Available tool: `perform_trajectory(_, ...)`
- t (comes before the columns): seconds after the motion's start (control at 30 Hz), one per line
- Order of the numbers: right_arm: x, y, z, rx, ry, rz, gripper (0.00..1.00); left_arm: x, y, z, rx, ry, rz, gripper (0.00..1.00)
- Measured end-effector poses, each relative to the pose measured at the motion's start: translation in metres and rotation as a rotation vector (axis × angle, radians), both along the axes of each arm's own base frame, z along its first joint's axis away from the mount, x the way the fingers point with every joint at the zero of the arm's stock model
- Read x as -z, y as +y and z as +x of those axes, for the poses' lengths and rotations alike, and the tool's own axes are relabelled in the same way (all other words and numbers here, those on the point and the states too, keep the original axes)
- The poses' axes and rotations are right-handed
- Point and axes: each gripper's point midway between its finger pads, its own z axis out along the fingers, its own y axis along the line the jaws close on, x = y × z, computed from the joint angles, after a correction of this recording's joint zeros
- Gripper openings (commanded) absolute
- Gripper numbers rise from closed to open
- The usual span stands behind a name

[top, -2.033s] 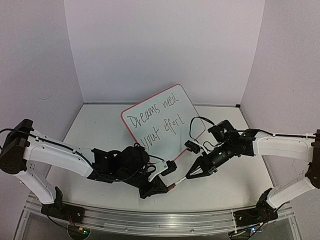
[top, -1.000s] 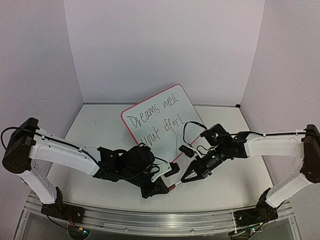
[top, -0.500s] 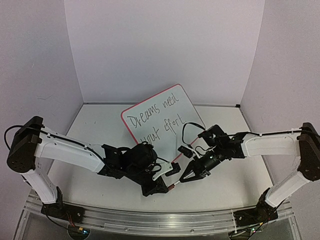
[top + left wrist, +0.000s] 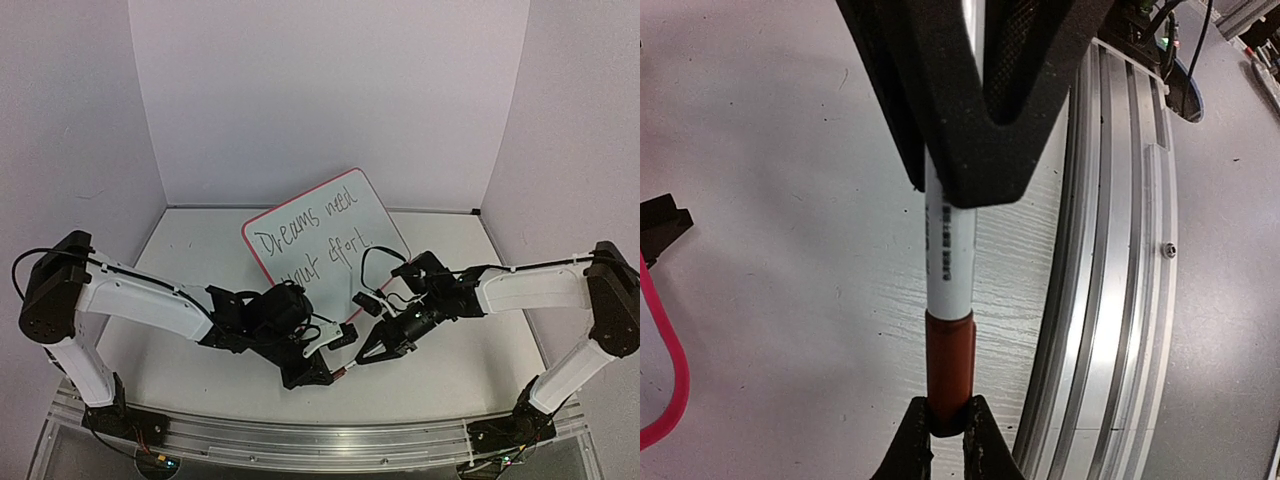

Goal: Write a sentence on the whiteboard
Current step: Put down the whiteboard marker at the center of the board.

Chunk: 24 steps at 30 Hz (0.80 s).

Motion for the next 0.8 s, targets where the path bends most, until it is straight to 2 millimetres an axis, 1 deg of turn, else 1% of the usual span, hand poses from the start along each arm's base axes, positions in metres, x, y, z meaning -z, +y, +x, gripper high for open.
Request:
perform_trajectory(0.37,0.006,0.003,0.003,0.033,0.022,-0.007,0.00,0.006,0.001,0.003,-0.003,0.021,0.014,0.00)
perform_trajectory(0.43,0.007,0.003,0.004,0.038,0.012,-0.014,0.00,0.007,0.002,0.004,-0.006,0.023,0.019,0.05)
perform_trajectory(0.57,0.005,0.002,0.005,0.049,-0.046,-0.032,0.00,0.006,0.004,0.009,-0.024,0.014,0.022,0.25)
perform_trajectory(0.6,0.004,0.002,0.004,0.050,-0.068,-0.039,0.00,0.000,0.001,0.013,-0.035,0.000,-0.001,0.29)
perform_trajectory(0.63,0.003,0.002,0.003,0.048,-0.086,-0.048,0.00,-0.011,-0.003,0.018,-0.048,-0.021,-0.041,0.32)
perform_trajectory(0.7,0.006,-0.001,-0.001,0.045,-0.100,-0.077,0.00,-0.047,-0.007,0.031,-0.094,-0.078,-0.140,0.36)
perform_trajectory(0.73,0.008,-0.003,-0.002,0.047,-0.104,-0.093,0.00,-0.063,-0.005,0.036,-0.117,-0.101,-0.183,0.38)
perform_trajectory(0.8,0.011,-0.007,-0.001,0.060,-0.109,-0.120,0.01,-0.095,0.006,0.044,-0.167,-0.140,-0.258,0.42)
